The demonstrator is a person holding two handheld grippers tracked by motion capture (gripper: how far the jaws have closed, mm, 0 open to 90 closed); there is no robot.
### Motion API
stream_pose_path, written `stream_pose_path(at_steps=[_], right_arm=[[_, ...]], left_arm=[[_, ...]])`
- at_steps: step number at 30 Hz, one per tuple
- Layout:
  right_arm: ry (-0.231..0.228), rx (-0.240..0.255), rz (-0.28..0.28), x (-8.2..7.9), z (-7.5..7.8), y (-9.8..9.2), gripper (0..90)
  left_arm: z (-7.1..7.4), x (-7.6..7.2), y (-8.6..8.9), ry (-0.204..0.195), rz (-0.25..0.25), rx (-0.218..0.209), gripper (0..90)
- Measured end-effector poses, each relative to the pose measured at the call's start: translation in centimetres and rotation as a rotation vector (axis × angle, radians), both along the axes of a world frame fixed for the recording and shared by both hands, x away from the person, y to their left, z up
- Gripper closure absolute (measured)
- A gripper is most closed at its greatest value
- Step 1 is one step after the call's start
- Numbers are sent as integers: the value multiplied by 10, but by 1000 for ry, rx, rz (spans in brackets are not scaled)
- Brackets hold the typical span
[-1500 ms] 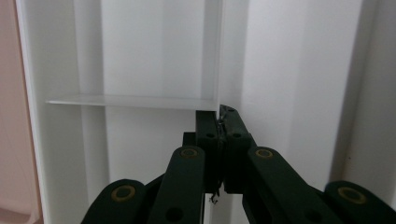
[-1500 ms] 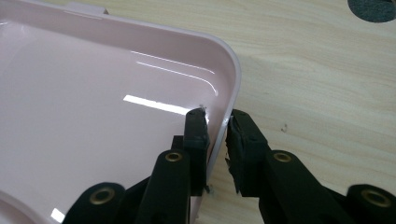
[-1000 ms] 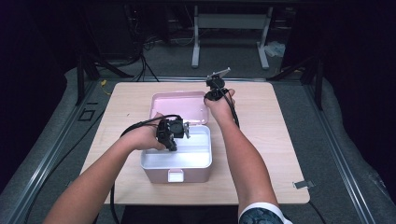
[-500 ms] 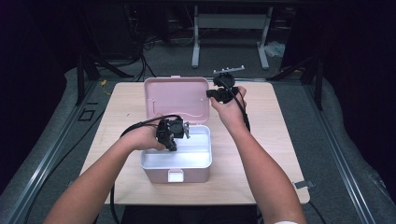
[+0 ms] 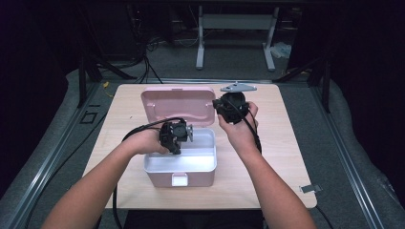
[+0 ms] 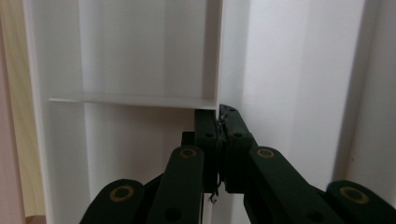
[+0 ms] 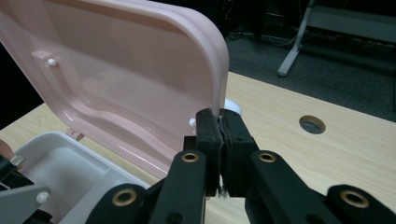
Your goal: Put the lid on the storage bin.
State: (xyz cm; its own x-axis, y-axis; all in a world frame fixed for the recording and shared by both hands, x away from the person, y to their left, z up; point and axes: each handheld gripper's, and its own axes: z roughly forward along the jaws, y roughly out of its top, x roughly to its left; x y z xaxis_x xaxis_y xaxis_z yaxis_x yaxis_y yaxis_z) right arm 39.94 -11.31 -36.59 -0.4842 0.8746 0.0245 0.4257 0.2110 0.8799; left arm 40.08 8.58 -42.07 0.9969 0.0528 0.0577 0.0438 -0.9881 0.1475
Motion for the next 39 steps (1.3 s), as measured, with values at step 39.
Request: stream_pose_path(at_steps=[39], right_arm=[[-24,-21,2,-6,-1,1,870]], left_arm=[[23,-5,131,34,357,-376,587]])
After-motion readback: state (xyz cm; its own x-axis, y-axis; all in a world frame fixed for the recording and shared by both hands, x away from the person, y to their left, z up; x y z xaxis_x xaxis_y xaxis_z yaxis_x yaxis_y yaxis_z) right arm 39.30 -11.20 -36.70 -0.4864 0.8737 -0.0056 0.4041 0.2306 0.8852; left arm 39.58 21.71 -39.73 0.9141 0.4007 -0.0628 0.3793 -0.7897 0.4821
